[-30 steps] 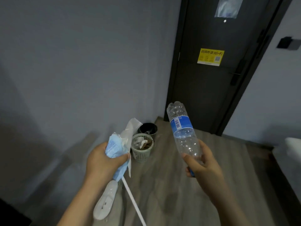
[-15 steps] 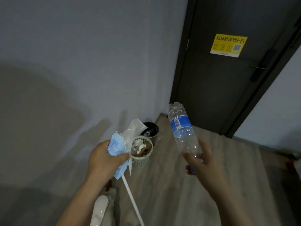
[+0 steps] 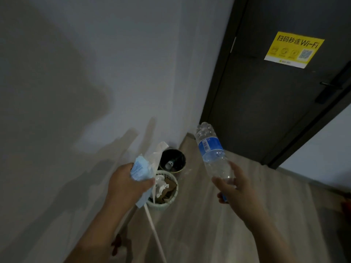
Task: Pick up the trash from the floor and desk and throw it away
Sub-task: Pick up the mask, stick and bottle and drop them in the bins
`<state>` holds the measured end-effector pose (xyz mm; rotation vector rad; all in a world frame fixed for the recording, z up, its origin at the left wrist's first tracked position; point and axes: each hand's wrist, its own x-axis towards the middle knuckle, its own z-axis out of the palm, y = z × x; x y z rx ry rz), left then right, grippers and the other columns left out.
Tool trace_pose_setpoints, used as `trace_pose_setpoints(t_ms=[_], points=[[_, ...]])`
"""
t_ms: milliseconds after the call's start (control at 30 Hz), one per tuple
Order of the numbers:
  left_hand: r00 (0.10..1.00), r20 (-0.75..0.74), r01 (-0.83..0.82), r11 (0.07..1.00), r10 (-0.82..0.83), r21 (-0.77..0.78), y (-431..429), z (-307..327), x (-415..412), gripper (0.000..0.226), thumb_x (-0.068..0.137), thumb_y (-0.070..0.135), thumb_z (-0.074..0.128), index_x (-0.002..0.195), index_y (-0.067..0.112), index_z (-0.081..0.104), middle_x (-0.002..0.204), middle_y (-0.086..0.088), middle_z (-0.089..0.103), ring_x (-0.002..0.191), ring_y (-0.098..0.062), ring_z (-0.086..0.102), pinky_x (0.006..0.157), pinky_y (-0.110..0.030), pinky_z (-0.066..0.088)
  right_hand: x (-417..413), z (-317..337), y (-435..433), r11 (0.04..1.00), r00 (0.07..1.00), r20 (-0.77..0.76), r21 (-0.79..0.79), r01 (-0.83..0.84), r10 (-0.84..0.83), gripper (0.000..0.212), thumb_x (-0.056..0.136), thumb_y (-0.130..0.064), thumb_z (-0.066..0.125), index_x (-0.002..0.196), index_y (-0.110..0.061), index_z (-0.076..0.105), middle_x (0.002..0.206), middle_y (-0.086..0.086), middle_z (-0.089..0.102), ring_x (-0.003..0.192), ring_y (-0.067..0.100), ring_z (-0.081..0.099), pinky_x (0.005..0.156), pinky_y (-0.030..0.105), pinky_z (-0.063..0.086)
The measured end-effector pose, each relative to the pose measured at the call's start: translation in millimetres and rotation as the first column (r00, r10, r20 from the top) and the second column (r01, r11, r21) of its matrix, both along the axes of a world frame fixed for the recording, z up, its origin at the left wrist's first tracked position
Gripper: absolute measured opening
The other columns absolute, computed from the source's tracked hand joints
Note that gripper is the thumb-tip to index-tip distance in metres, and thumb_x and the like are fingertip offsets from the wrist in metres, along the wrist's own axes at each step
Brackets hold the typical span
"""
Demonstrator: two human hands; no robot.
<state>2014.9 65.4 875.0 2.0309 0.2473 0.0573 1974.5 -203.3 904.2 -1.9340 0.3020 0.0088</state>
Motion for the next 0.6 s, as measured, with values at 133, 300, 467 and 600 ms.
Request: trace_pose_setpoints(t_ms=[133, 300, 467, 600], points=[[0.999, -0.020, 0.037, 0.999, -0.037, 0.002, 0.8, -11.8, 46.2, 0.031, 0.063, 0.022, 0.085, 0.064, 0.006, 0.059, 0.053, 0.000, 0.060, 0.040, -0.002, 0.051, 0.042, -0.022, 0.043, 44.2, -16.7, 4.5, 0.999, 0.999, -0.050, -0.032, -0.004, 0.002, 0.066, 0.087, -0.032, 0.066, 0.143, -0.034, 0.031, 0.093, 0.003, 0.063, 0.068, 0.017, 0.068, 0.055, 0.020, 0.052], [0.999, -0.027, 0.038, 0.999, -0.038, 0.032, -1.2, -28.3, 96.0, 0.031, 0.065, 0.020, 0.085, 0.059, 0.007, 0.058, 0.051, -0.002, 0.060, 0.044, -0.007, 0.055, 0.046, -0.031, 0.049, 96.2, -35.0, 0.1, 0.999, 0.993, -0.116, -0.042, -0.010, 0.005, 0.069, 0.087, -0.034, 0.066, 0.145, -0.033, 0.029, 0.095, 0.002, 0.062, 0.069, 0.017, 0.068, 0.052, 0.017, 0.050], [0.997, -0.082, -0.010, 1.000, 0.010, -0.003, -13.5, -50.8, 149.0, 0.033, 0.064, 0.022, 0.086, 0.062, 0.006, 0.057, 0.053, -0.004, 0.061, 0.044, -0.011, 0.058, 0.044, -0.031, 0.049, 157.4, -60.0, -15.2, 0.997, 0.978, -0.202, -0.042, -0.069, 0.060, 0.070, 0.088, -0.032, 0.065, 0.146, -0.031, 0.028, 0.098, 0.003, 0.061, 0.070, 0.017, 0.067, 0.051, 0.016, 0.049], [0.992, -0.124, 0.033, 0.999, -0.030, 0.023, -30.4, -71.1, 199.5, 0.037, 0.061, 0.031, 0.084, 0.058, 0.009, 0.054, 0.054, -0.006, 0.060, 0.046, -0.009, 0.057, 0.047, -0.033, 0.048, 217.5, -87.8, -34.9, 0.993, 0.960, -0.261, -0.044, -0.114, 0.098, 0.068, 0.088, -0.032, 0.064, 0.146, -0.031, 0.028, 0.100, 0.004, 0.061, 0.071, 0.016, 0.067, 0.051, 0.016, 0.049]])
